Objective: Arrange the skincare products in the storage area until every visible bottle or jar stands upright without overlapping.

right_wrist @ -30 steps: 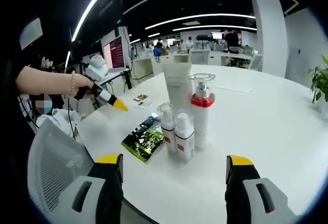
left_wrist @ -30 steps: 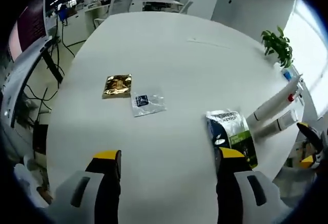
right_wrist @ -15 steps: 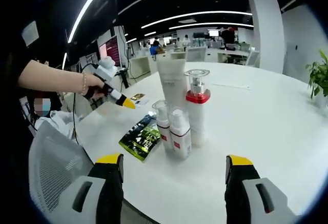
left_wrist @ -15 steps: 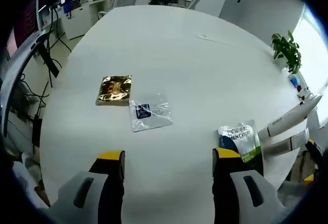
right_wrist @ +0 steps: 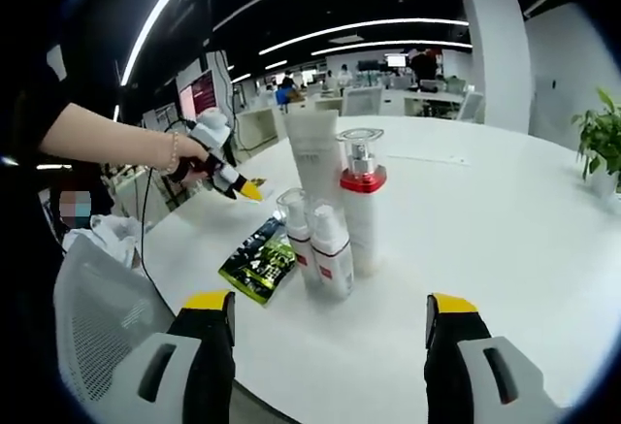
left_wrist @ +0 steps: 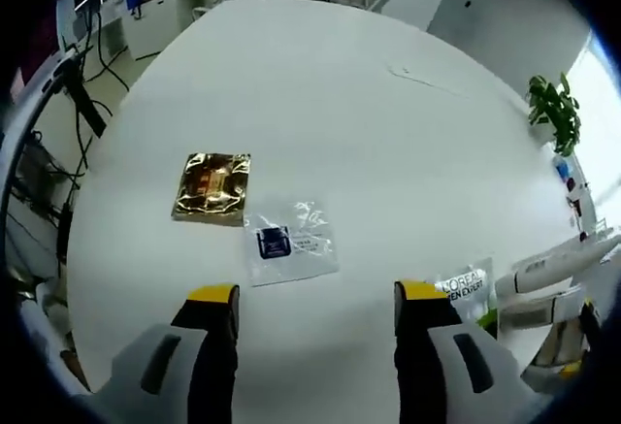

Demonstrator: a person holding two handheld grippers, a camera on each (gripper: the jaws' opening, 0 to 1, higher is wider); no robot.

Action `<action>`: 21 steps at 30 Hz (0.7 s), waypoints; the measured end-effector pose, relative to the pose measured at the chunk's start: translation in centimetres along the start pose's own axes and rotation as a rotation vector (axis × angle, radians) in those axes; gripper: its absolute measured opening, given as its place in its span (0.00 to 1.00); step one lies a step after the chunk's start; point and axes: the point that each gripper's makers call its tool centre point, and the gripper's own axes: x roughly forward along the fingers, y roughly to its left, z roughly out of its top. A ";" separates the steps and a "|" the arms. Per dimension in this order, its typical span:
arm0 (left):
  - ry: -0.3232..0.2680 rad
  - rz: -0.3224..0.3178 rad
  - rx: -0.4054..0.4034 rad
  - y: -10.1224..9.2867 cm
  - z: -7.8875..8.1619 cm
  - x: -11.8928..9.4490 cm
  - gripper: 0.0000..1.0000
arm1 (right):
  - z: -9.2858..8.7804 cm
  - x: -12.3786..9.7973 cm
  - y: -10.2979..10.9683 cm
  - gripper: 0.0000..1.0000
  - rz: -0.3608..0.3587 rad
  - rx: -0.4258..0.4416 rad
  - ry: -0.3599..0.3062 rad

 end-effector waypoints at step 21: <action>-0.018 0.082 0.045 1.2 1.7 1.6 0.38 | -0.4 0.2 -0.8 0.84 -0.019 0.028 0.006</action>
